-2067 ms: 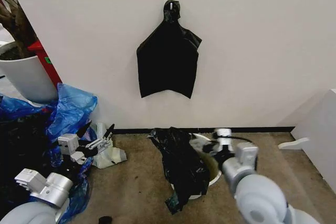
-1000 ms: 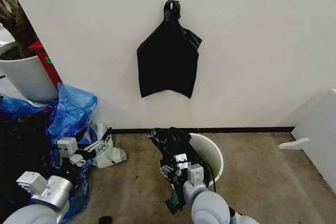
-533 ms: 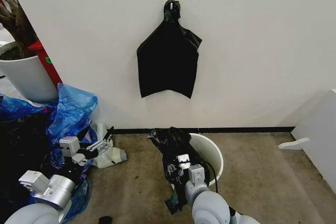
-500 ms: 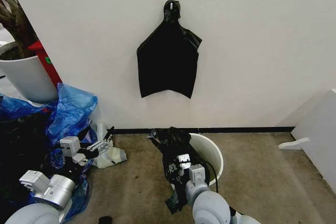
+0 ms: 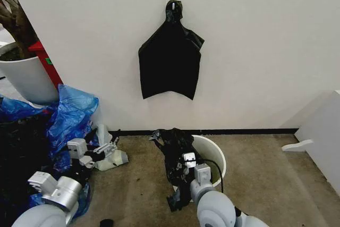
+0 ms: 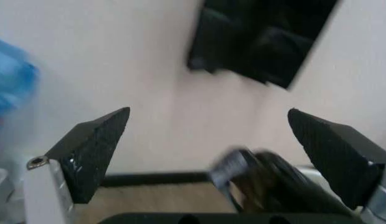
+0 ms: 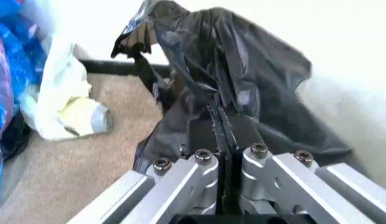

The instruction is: Place the garbage bag over the trash bin.

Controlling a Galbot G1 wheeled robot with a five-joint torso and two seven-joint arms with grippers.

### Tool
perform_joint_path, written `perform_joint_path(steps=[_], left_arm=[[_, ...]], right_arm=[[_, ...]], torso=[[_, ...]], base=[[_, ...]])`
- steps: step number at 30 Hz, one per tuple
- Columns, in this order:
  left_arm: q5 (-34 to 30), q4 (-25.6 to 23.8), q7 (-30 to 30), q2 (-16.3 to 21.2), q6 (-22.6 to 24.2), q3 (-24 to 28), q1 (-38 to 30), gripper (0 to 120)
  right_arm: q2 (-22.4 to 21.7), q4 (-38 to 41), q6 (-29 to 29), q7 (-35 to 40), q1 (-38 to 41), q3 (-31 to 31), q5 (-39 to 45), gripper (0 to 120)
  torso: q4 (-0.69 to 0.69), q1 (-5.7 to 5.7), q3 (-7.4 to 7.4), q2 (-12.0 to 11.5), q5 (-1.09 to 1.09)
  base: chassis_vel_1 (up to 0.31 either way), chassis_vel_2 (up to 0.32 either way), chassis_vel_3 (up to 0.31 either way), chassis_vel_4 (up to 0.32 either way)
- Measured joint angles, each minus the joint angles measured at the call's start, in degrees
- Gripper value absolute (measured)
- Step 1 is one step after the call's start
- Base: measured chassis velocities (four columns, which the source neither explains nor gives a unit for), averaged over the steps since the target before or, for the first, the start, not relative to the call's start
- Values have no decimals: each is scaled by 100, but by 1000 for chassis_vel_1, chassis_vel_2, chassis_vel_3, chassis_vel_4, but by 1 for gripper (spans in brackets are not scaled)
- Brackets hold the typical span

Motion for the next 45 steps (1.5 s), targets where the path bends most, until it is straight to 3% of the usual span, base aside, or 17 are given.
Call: perform_joint_path(steps=[6, 9, 12, 17, 19, 23, 25, 28, 30, 37, 45], left_arm=[[109, -70, -209, 275, 213, 1078, -171, 100], [-12, -45, -444, 568, 624, 1444, -569, 100], [-168, -7, -637, 697, 855, 1509, -791, 100], [-1032, 120, -1347, 986, 1583, 1626, -1726, 100], [-1101, 140, -1424, 995, 1663, 1641, -1825, 100], [-1450, 358, -1980, 1049, 2246, 1933, -2441, 100], [-1500, 386, -2025, 1058, 2329, 1979, -2504, 100], [-1741, 446, -2108, 1119, 2820, 2177, -2736, 100], [-1879, 444, -2095, 1194, 3076, 2523, -2961, 100], [-2682, 468, -2672, 1176, 3390, 3461, -3650, 100], [-3200, 783, -3669, 927, 3318, 4029, -4094, 100]], right_arm=[[-234, 320, -30, -65, -47, 197, 106, 0], [-366, 426, -41, -119, -54, 273, 144, 0], [-418, 458, -41, -141, -66, 305, 161, 0], [-604, 650, -41, -186, -101, 425, 290, 0], [-629, 672, -41, -186, -101, 438, 319, 0], [-792, 749, -26, -196, -100, 542, 577, 0], [-814, 754, -23, -199, -100, 563, 620, 0], [-912, 752, -5, -236, -98, 644, 747, 0], [-972, 712, 7, -302, -97, 682, 775, 0], [-1000, 641, 24, -377, -45, 722, 860, 0], [-1088, 628, 39, -433, -101, 799, 931, 0]], torso=[[-1, 0, 0, 0, 0], [0, 0, 0, 0, 0], [0, 0, 0, 0, 0], [-1, 0, 0, 0, -1], [-1, 0, 0, 0, -1], [-1, 0, 0, 0, -2], [-1, 0, 0, 0, -2], [0, 0, 0, 0, -1], [1, 0, 0, 0, 0], [-1, 0, 0, 0, 0], [0, 0, 0, 0, 0]], base=[[0, 0, 0, 0], [0, 0, 0, 0], [0, 0, 0, 0], [0, 0, 0, 0], [0, 0, 0, 0], [0, 0, 0, 0], [0, 0, 0, 0], [0, 0, 0, 0], [0, 0, 0, 0], [0, 0, 0, 0], [0, 0, 0, 0]])
